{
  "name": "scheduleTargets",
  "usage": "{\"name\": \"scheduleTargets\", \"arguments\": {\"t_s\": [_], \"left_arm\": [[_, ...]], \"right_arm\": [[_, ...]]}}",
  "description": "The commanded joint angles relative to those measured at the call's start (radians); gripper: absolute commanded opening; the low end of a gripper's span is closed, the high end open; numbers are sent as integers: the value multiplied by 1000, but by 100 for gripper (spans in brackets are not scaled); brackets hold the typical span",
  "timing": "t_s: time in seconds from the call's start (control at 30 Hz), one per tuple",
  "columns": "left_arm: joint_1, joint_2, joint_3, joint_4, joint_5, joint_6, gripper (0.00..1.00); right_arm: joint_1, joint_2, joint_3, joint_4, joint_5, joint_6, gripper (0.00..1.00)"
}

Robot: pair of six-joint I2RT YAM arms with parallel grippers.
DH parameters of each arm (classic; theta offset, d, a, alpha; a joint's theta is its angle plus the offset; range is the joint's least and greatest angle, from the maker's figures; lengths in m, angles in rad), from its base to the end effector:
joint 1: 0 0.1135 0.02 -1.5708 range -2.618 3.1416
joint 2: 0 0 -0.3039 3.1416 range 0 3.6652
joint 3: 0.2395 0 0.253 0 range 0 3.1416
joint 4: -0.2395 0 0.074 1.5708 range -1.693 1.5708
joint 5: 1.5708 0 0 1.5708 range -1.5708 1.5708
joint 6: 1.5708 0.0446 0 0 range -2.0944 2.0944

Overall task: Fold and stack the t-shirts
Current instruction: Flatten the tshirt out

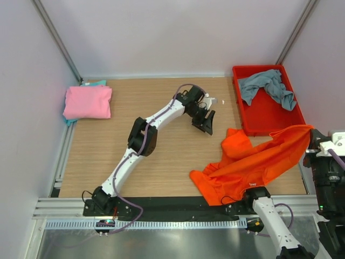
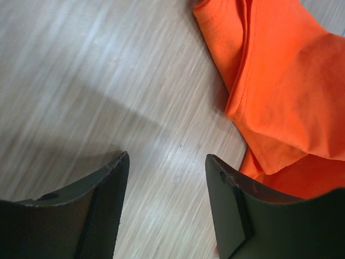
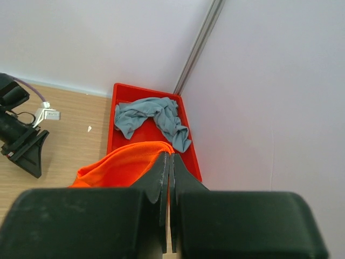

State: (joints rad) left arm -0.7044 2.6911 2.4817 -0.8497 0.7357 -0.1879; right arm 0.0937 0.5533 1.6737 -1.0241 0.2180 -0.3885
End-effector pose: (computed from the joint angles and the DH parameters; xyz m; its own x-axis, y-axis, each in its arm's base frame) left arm 0.4370 -0.4106 0.1601 -0.7892 0.4889 -0.3717 0.5935 0.4514 -0.6663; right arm -0.0674 -0.0160 0.5319 0.0420 -0.3675 -0.9291 0.1501 0.9217 -0.3578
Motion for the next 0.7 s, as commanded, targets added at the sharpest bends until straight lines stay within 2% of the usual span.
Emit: {"name": "scheduleTargets", "arguments": {"t_s": [0.0, 0.07, 0.1, 0.13, 0.2, 0.23, 0.3, 0.33, 0.37, 0.43, 0.47, 0.53, 0.57, 0.6, 0.63, 0.67], "left_arm": [[-47, 8, -24, -86, -91, 68, 60], [-20, -69, -108, -71, -93, 55, 58], [3, -133, -251, -45, -90, 47, 57], [64, -263, -338, -11, -87, 39, 57], [144, -411, -561, 83, -91, 34, 57], [228, -538, -616, 99, -93, 45, 57], [349, -643, -746, 101, -90, 80, 57], [383, -747, -786, 94, -88, 94, 58], [416, -790, -866, 93, -88, 105, 58], [488, -887, -949, 100, -85, 140, 58], [506, -975, -1031, 106, -84, 146, 58], [560, -1059, -1110, 132, -69, 146, 58], [577, -1149, -1177, 142, -76, 143, 58], [610, -1187, -1210, 158, -85, 136, 58], [628, -1230, -1237, 190, -102, 133, 58], [640, -1293, -1283, 207, -110, 130, 58]], "right_arm": [[-5, 37, -74, 85, -40, 34, 1], [-5, 95, -106, 169, -65, 34, 1], [-5, 129, -108, 195, -74, 36, 1], [-5, 233, -100, 215, -107, 43, 1], [-3, 353, -37, 259, -133, 62, 1], [-5, 481, -4, 265, -150, 80, 1], [-3, 644, 153, 239, -176, 102, 1], [-5, 718, 214, 231, -187, 109, 1], [-5, 890, 351, 222, -190, 150, 1], [17, 1078, 521, 196, -189, 183, 1], [40, 1223, 664, 197, -171, 197, 1], [111, 1362, 789, 170, -111, 156, 1], [233, 1493, 989, 126, -70, 130, 1], [300, 1537, 1096, 80, -74, 67, 1], [387, 1553, 1171, 37, -81, 28, 1], [546, 1539, 1176, 51, -57, -16, 1]]}}
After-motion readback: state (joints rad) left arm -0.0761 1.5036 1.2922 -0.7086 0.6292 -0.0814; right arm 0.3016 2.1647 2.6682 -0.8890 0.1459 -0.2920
